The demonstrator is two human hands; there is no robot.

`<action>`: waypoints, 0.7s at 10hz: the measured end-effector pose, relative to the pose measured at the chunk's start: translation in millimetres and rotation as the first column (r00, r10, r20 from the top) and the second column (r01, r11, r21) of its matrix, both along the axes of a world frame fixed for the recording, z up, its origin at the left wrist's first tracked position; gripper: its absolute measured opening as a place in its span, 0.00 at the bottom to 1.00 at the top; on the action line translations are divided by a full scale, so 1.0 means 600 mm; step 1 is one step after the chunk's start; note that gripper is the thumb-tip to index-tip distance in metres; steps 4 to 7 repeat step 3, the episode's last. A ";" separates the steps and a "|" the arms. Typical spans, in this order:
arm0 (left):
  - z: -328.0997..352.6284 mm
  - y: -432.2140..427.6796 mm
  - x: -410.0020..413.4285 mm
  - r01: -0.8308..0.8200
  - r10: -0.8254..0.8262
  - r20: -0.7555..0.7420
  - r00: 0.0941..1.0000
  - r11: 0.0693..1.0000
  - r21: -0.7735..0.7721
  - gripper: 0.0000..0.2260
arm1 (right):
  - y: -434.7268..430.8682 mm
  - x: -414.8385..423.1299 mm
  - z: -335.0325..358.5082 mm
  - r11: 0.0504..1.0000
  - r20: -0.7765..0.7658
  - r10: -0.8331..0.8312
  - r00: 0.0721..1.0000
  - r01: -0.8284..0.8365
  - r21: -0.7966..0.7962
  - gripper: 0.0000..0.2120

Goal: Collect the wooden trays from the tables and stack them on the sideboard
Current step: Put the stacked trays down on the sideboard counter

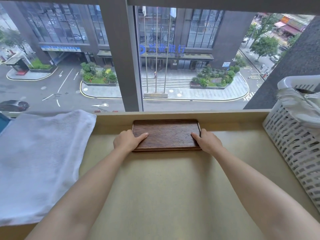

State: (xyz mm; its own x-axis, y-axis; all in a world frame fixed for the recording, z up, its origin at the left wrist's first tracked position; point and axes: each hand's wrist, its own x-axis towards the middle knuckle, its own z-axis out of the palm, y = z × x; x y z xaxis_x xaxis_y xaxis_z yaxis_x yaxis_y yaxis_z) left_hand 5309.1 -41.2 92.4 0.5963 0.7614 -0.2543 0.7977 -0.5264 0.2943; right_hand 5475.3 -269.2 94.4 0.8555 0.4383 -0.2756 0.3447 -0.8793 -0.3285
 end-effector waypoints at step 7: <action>0.012 -0.020 -0.005 0.005 -0.005 0.014 1.000 0.999 0.047 0.32 | 0.007 -0.029 0.008 0.997 0.010 -0.073 0.997 0.073 0.003 0.25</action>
